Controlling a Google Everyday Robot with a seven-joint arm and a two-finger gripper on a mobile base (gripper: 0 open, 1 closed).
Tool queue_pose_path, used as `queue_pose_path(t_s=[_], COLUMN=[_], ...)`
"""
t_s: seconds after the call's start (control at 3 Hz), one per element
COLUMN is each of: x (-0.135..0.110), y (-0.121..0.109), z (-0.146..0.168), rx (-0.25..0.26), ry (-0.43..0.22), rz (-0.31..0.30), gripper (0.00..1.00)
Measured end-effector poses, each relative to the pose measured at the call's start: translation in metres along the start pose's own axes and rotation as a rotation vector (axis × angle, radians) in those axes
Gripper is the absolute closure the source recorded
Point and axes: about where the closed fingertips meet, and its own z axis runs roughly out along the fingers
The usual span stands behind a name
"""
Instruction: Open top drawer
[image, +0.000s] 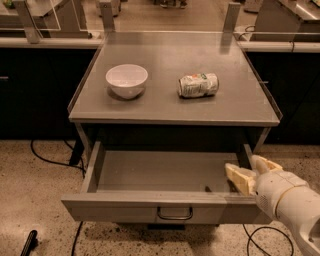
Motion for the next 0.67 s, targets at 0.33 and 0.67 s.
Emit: queue_pose_path(t_s=[0.33, 0.67], x=[0.0000, 0.0000], y=[0.0000, 0.0000], z=[0.0000, 0.0000], rx=[0.000, 0.000], ry=[0.000, 0.000], rz=[0.000, 0.000], gripper=[0.00, 0.00])
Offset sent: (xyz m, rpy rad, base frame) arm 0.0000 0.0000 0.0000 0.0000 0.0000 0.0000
